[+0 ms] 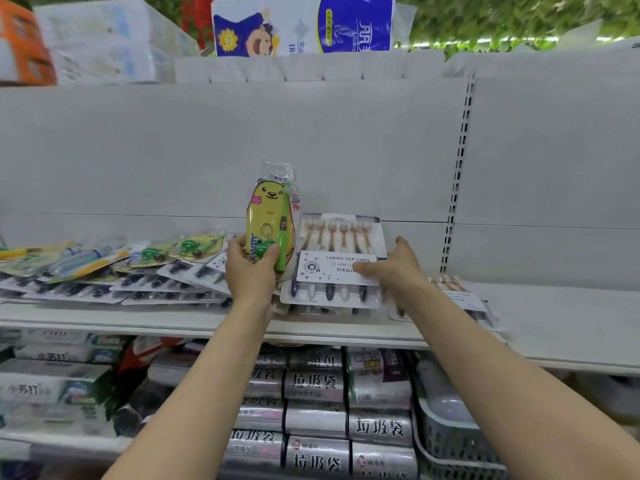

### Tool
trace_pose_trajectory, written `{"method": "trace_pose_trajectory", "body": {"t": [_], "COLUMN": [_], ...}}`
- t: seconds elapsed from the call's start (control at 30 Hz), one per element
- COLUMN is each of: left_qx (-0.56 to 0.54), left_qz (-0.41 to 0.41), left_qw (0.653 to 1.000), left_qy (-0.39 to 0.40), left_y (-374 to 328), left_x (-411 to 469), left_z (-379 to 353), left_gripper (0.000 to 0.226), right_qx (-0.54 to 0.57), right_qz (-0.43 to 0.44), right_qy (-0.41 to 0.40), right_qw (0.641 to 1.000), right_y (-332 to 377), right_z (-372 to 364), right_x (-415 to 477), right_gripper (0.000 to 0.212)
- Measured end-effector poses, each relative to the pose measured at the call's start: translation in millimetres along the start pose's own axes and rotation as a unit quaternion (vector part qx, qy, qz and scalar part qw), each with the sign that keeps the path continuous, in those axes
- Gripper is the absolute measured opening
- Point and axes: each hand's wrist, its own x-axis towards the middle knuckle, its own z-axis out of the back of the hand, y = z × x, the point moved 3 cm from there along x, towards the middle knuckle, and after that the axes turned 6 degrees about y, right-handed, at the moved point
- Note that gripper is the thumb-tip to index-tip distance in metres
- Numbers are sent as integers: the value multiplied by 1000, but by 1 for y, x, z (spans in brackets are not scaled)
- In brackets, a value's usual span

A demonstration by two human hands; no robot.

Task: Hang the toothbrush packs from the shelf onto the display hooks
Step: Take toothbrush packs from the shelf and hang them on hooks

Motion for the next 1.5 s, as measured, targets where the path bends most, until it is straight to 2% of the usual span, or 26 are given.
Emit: {"method": "trace_pose_trajectory", "body": {"t": [0.1,0.17,0.2,0.3,0.37,0.47,0.57,0.63,0.8,1.17,1.33,1.5], "left_qx": [-48,-82,-100,-143,-157,-175,-183,-183,-180,-183,-194,-141], "left_qz": [16,22,25,37,38,27,24,26,32,-15,-28,-14], "left_qw": [999,996,995,989,986,983,982,983,983,980,977,985], "left_qy": [3,11,13,24,34,43,37,20,0,-81,-85,-95], "left_y": [-4,-8,-11,-13,-17,-28,-37,-39,-44,-90,-115,-145], "left_x": [-8,-15,-19,-30,-39,-55,-73,-84,-113,-108,-87,-65], "left_z": [-1,1,3,12,19,31,48,62,106,286,405,533], "left_gripper": [33,33,34,39,33,30,46,53,41,33,38,35], "right_qx": [130,200,229,266,282,242,210,229,290,239,259,259], "right_qz": [-58,-49,-25,73,136,197,215,207,218,229,228,235], "right_qy": [40,59,61,62,65,45,25,24,23,144,166,193], "right_qw": [989,977,971,959,947,949,953,951,931,933,924,917], "right_y": [-2,0,4,17,27,33,30,24,20,75,116,156], "right_z": [6,11,14,29,40,51,44,32,-12,-187,-305,-431], "right_x": [-5,-10,-14,-32,-46,-64,-77,-85,-112,-170,-209,-253], "right_gripper": [78,47,40,42,43,31,33,38,36,35,40,38]}}
